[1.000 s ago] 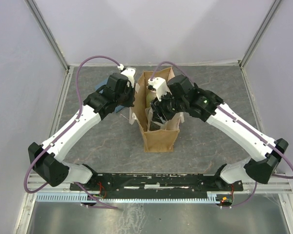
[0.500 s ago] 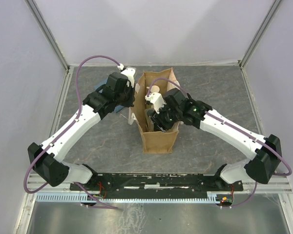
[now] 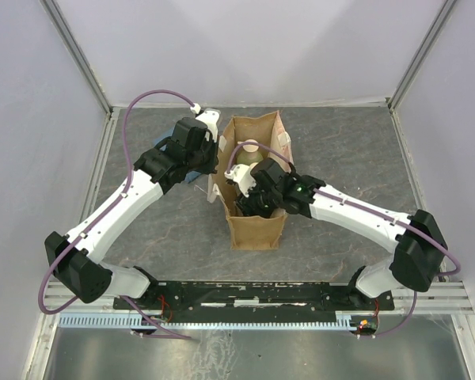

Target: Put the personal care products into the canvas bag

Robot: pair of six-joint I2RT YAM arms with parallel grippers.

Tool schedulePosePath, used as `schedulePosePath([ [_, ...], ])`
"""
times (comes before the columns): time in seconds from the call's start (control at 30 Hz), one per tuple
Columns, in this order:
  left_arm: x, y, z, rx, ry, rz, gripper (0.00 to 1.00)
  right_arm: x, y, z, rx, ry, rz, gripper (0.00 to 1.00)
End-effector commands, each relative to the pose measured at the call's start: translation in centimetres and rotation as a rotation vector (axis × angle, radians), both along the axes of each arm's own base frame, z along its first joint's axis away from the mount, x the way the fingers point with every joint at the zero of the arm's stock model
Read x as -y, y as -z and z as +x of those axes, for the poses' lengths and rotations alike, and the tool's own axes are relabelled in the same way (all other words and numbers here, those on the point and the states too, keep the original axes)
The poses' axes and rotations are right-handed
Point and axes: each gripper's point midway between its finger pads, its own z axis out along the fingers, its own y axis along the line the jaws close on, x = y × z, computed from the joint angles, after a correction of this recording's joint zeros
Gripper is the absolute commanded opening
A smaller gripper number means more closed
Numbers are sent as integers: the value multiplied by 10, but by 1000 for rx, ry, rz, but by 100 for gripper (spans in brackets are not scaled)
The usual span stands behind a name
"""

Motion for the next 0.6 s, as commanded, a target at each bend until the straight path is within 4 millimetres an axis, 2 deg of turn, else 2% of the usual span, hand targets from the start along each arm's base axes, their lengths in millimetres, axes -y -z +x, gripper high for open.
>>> schedulePosePath([
  [0.0,3,-60,11,170,20,-71,4,-17,3,-5,11,-13,25,0],
  [0.07,2,-61,11,174,19,-72,4,-16,8,-6,11,-7,4,1],
  [0.13,2,-62,11,178,20,-72,4,-15,5,-7,14,-1,4,11],
  [0.23,1,-64,9,182,20,-72,6,-10,-9,-8,31,20,16,38],
  [0.37,-1,-65,7,184,19,-75,13,4,-36,-10,52,61,11,80],
  [0.43,-2,-65,7,184,16,-75,26,14,-49,-11,57,88,-12,98],
  [0.47,-1,-65,6,183,17,-75,36,20,-56,-11,62,106,-25,100],
  [0.5,-2,-64,6,182,17,-76,53,24,-64,-9,70,126,-37,100],
  [0.57,-2,-63,5,182,14,-81,75,32,-82,-3,100,173,-54,100],
])
